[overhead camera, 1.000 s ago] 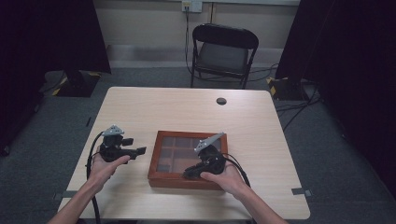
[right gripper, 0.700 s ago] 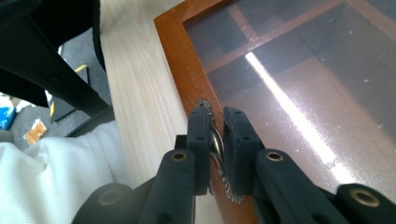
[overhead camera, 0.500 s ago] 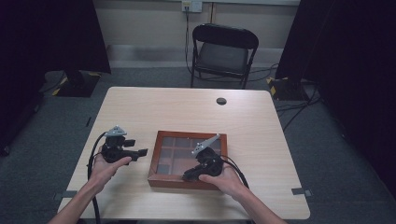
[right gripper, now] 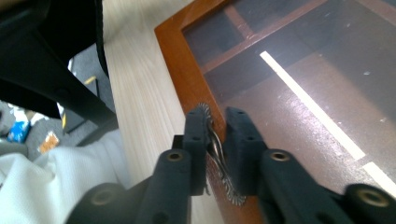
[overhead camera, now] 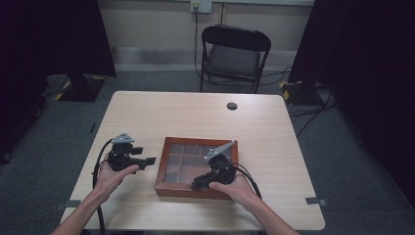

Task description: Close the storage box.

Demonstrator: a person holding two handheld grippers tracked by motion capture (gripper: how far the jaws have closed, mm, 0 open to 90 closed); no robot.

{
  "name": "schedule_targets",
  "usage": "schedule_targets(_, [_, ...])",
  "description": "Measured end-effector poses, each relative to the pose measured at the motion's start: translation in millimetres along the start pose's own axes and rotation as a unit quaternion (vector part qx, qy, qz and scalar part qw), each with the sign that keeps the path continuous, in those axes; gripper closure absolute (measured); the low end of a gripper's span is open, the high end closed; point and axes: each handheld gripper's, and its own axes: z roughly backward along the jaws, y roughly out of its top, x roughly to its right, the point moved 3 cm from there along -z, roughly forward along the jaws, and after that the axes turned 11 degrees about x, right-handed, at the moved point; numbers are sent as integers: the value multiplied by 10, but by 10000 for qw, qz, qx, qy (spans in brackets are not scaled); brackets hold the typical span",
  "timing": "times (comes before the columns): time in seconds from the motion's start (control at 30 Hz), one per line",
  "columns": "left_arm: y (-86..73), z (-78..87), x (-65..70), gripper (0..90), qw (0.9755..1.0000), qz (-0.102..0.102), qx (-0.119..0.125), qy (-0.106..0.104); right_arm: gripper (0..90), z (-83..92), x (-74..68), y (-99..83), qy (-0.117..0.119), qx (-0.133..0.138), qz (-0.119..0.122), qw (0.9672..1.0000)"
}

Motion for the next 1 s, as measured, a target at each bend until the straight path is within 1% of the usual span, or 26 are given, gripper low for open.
schedule_targets(0.03, [-1,-1,-3,236,10000,6,2,-8,733,0,0,0,0,0,0,10000])
schedule_targets(0.07, [-3,-2,-8,236,10000,7,-13,6,710,23,14,15,-8,130,-50,9999])
schedule_targets(0.1, [-3,-2,-8,236,10000,7,-13,6,710,23,14,15,-8,130,-50,9999])
schedule_targets(0.13, [-5,-5,-10,236,10000,21,-19,7,666,58,29,34,-121,242,-69,9996])
schedule_targets(0.17, [-6,-7,-13,236,10000,19,-27,-2,666,58,29,34,-121,242,-69,9996])
schedule_targets(0.23, [-7,-9,-14,236,10000,17,-33,-5,639,107,53,56,-236,420,-102,9988])
schedule_targets(0.3, [-6,-7,-11,236,10000,19,-34,-3,600,182,82,82,-507,578,-154,9969])
schedule_targets(0.37, [-5,-3,-6,236,10000,7,-44,28,578,263,96,95,-638,672,-140,9956])
schedule_targets(0.4, [-5,1,0,234,10000,-53,-48,31,565,297,97,97,-669,719,-157,9950])
schedule_targets(0.43, [-3,5,5,229,10000,-67,-45,10,545,352,106,96,-778,775,-150,9938])
schedule_targets(0.47, [-1,7,7,228,10000,-61,-38,-6,510,427,136,92,-988,900,-196,9908])
schedule_targets(0.5, [-1,7,7,228,10000,-61,-38,-6,510,427,136,92,-988,900,-196,9908])
schedule_targets(0.53, [-1,6,4,228,10000,-69,-44,20,489,472,159,85,-1103,967,-238,9889])
schedule_targets(0.57, [-2,6,3,228,10000,-55,-50,31,459,520,188,74,-1259,1046,-265,9862])
schedule_targets(0.6, [-2,11,-2,228,10000,-56,-49,45,439,567,221,61,-1404,1124,-272,9833])
schedule_targets(0.63, [-2,12,-3,228,10000,-34,-39,52,401,626,263,39,-1582,1199,-294,9797])
schedule_targets(0.7, [-3,18,-14,228,9999,-8,-41,97,324,709,326,2,-1673,1351,-444,9756])
schedule_targets(0.73, [-4,17,-22,228,9999,-8,-55,109,286,755,364,-27,-1775,1383,-514,9730])
schedule_targets(0.77, [-5,16,-25,228,9999,-10,-58,122,248,805,407,-65,-1960,1387,-588,9690])
schedule_targets(0.83, [-9,14,-28,228,9999,19,-84,142,223,880,461,-125,-2069,1458,-710,9648])
schedule_targets(0.87, [-12,13,-30,228,9998,21,-103,149,196,924,488,-152,-2163,1473,-792,9619])
schedule_targets(0.9, [-20,17,-41,229,9997,19,-144,190,180,1023,530,-188,-2305,1559,-892,9564])
schedule_targets(0.93, [-25,23,-47,230,9996,19,-176,216,179,1078,547,-206,-2372,1628,-956,9529])
schedule_targets(0.97, [-25,23,-47,230,9996,19,-176,216,179,1078,547,-206,-2372,1628,-956,9529])
schedule_targets(1.0, [-28,36,-56,230,9995,7,-194,232,176,1127,568,-229,-2440,1653,-999,9503])
